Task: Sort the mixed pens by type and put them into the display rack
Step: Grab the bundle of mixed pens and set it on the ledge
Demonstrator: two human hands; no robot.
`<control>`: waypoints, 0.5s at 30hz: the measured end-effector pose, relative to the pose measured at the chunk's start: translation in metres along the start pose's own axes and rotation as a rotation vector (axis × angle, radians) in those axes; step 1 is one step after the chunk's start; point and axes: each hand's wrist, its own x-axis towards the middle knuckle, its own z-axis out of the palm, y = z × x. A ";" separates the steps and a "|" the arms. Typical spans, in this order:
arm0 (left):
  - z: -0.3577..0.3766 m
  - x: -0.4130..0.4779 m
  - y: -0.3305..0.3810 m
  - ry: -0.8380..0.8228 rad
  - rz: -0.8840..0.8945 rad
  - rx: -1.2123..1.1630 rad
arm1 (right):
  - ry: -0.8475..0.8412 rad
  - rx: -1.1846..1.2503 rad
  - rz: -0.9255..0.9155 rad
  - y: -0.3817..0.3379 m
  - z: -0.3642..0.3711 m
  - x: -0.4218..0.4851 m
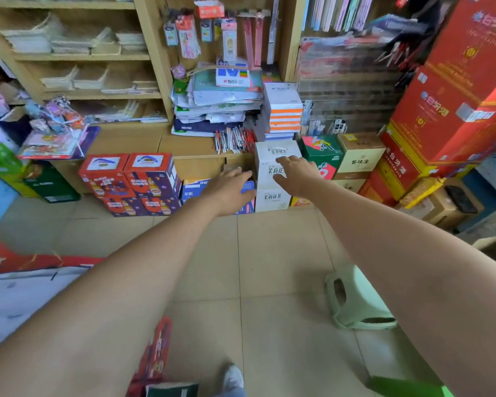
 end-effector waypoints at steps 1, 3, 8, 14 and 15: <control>-0.006 0.015 -0.010 -0.002 0.005 0.009 | -0.002 0.001 0.005 -0.003 -0.001 0.017; -0.018 0.044 -0.028 -0.006 0.012 0.032 | -0.004 0.002 0.009 -0.007 -0.005 0.050; -0.040 0.114 -0.061 -0.032 0.034 0.027 | 0.004 0.013 0.021 -0.010 -0.017 0.128; -0.056 0.205 -0.091 -0.025 0.024 0.016 | -0.017 -0.004 -0.005 0.001 -0.020 0.229; -0.059 0.221 -0.096 -0.029 0.018 0.013 | -0.025 -0.005 -0.010 0.004 -0.020 0.246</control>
